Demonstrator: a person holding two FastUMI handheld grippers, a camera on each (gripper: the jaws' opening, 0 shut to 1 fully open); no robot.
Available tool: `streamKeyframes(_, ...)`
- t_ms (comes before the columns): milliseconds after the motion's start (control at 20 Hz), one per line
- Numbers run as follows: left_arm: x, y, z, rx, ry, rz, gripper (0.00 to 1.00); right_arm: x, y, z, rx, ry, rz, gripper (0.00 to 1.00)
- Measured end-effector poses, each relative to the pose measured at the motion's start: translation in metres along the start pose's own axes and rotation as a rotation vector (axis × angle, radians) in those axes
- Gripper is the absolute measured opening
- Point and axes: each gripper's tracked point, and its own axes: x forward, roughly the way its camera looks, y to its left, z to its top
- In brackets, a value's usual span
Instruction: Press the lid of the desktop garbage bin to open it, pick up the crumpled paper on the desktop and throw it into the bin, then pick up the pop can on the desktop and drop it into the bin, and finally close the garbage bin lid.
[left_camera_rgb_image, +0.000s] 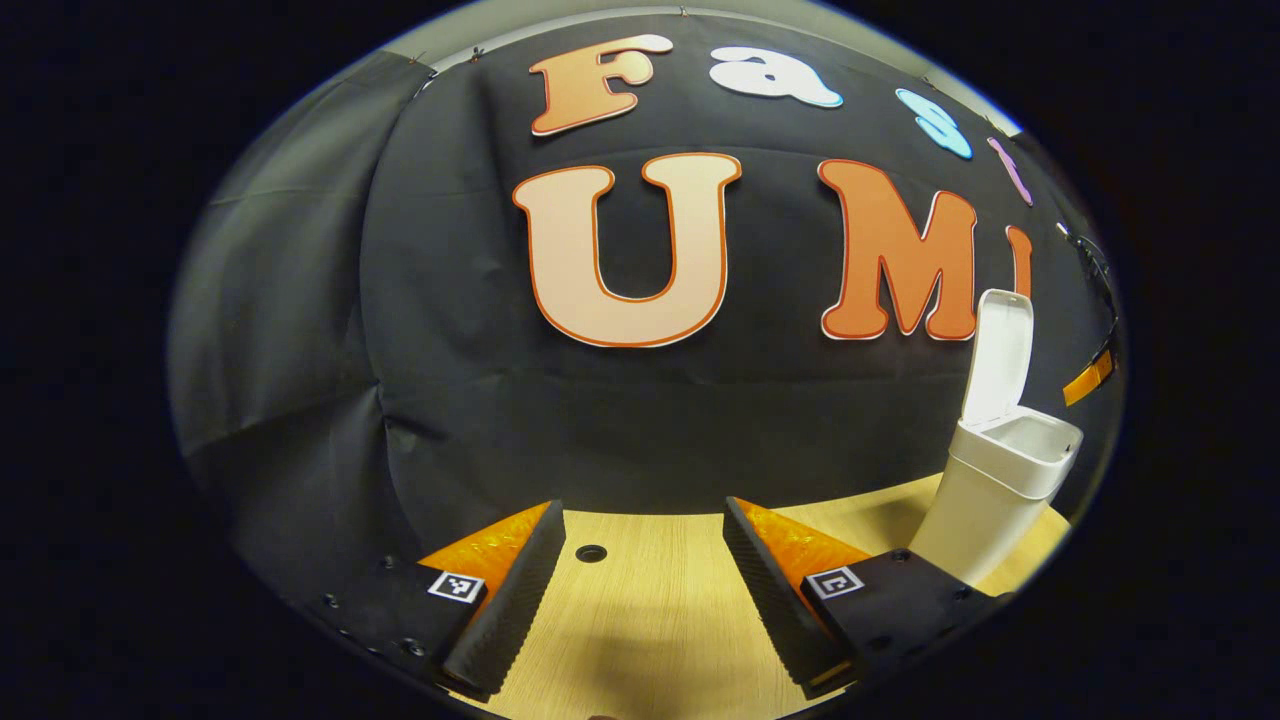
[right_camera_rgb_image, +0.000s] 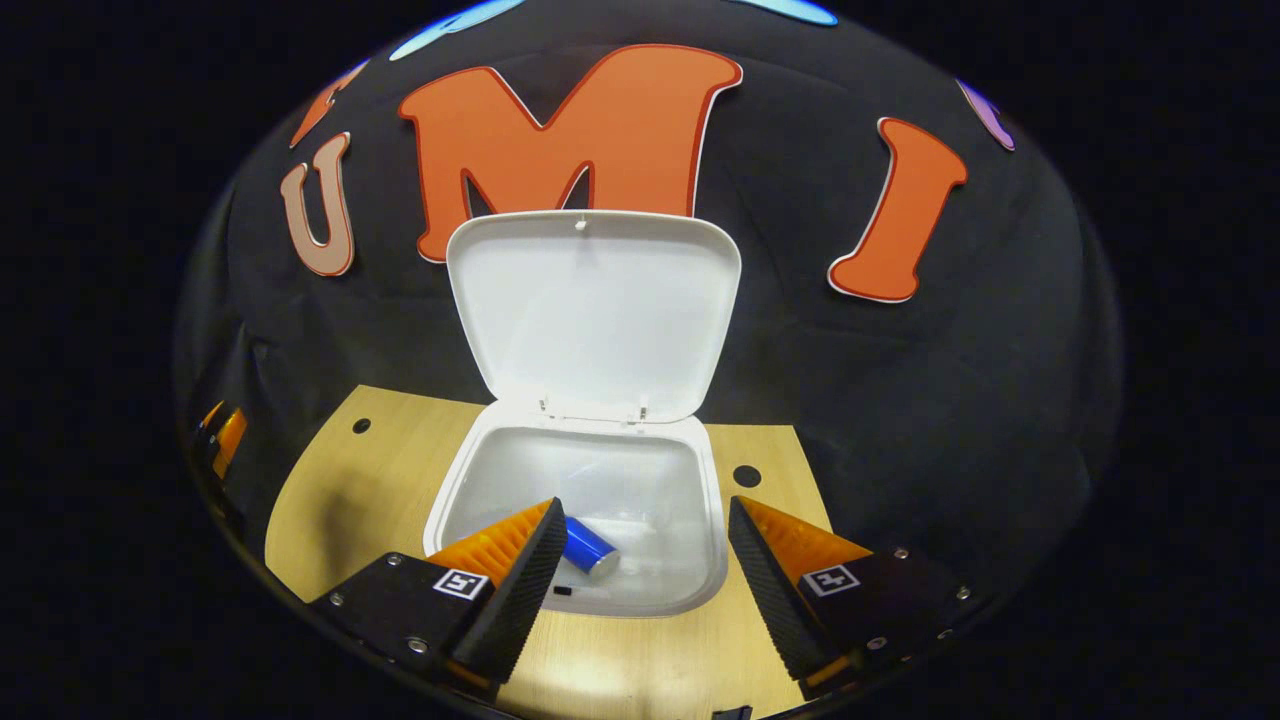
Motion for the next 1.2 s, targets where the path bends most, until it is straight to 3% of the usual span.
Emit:
streamKeyframes(200, -0.001, 0.001, 0.002, -0.001, -0.005, -0.004, 0.97, -0.019, 0.009, 0.019, 0.028, -0.002, 0.036, 0.98)
streamKeyframes(500, -0.002, 0.005, 0.001, -0.012, -0.006, -0.010, 1.00, -0.052, 0.017, 0.078, -0.005, -0.035, 0.051, 0.98)
streamKeyframes(750, -0.005, 0.010, 0.000, -0.005, -0.004, -0.009, 1.00, -0.066, 0.034, 0.132, 0.026, -0.018, 0.115, 0.98)
streamKeyframes(1200, -0.006, 0.028, -0.007, -0.009, 0.010, 0.026, 1.00, -0.037, 0.051, 0.198, -0.059, -0.002, 0.097, 0.98)
